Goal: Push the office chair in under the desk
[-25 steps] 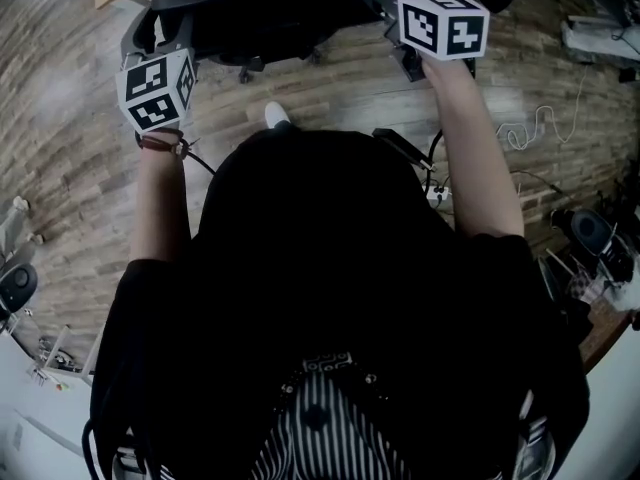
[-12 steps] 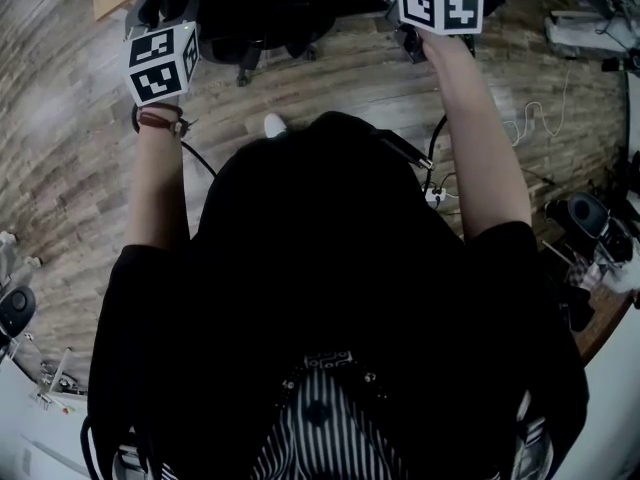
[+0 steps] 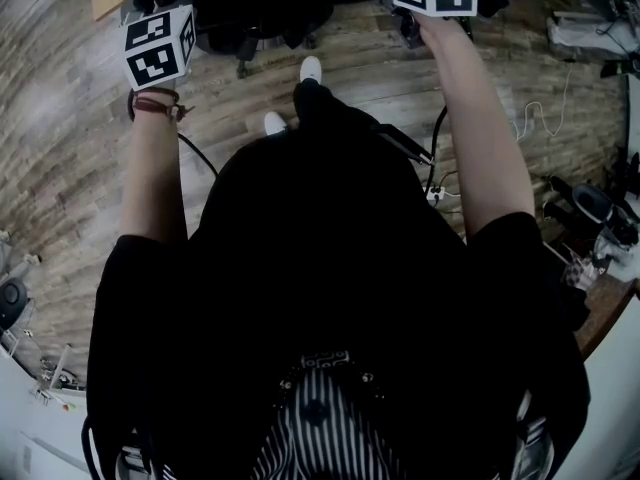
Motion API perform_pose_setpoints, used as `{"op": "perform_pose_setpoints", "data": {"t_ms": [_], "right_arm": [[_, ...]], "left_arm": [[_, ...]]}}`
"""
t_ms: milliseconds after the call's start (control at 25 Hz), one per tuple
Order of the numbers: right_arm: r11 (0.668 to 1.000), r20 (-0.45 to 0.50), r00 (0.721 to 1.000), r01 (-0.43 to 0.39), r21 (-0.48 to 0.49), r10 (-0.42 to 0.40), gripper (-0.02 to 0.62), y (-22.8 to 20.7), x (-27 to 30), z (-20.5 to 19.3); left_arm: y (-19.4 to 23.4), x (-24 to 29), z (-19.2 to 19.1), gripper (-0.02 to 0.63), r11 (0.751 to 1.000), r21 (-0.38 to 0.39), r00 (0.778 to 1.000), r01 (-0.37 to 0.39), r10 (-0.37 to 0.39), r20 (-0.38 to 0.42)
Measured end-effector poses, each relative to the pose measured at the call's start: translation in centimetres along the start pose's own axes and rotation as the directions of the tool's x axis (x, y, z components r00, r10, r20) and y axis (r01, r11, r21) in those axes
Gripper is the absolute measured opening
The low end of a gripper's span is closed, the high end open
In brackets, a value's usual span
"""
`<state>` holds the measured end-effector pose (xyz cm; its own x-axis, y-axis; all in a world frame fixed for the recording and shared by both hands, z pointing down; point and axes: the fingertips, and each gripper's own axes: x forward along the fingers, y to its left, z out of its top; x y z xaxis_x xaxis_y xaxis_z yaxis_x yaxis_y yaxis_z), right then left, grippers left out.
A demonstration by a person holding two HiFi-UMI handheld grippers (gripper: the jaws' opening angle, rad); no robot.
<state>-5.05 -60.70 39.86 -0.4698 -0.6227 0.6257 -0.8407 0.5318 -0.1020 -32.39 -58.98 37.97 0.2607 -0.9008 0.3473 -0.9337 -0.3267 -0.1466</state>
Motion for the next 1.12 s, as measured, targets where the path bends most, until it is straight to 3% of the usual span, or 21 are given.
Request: {"op": "perform_pose_setpoints", "data": {"t_ms": [360,1120], "right_arm": [[1.0,-0.013,1.0,-0.023,0.013,0.023,0.187,-4.0,5.7,4.3],[0.989,0.036,0.991,-0.128,-0.072,0.131,0.186,-4.1,7.2,6.6]], "left_arm": [[3.5,7.1,1.8,0.221,1.0,-0.011,1.0,-0.014,0.013,-0.027],[5.1,7.7,2.6,0.219,0.995,-0.017,0.995,-0.097,0.096,-0.015]]}}
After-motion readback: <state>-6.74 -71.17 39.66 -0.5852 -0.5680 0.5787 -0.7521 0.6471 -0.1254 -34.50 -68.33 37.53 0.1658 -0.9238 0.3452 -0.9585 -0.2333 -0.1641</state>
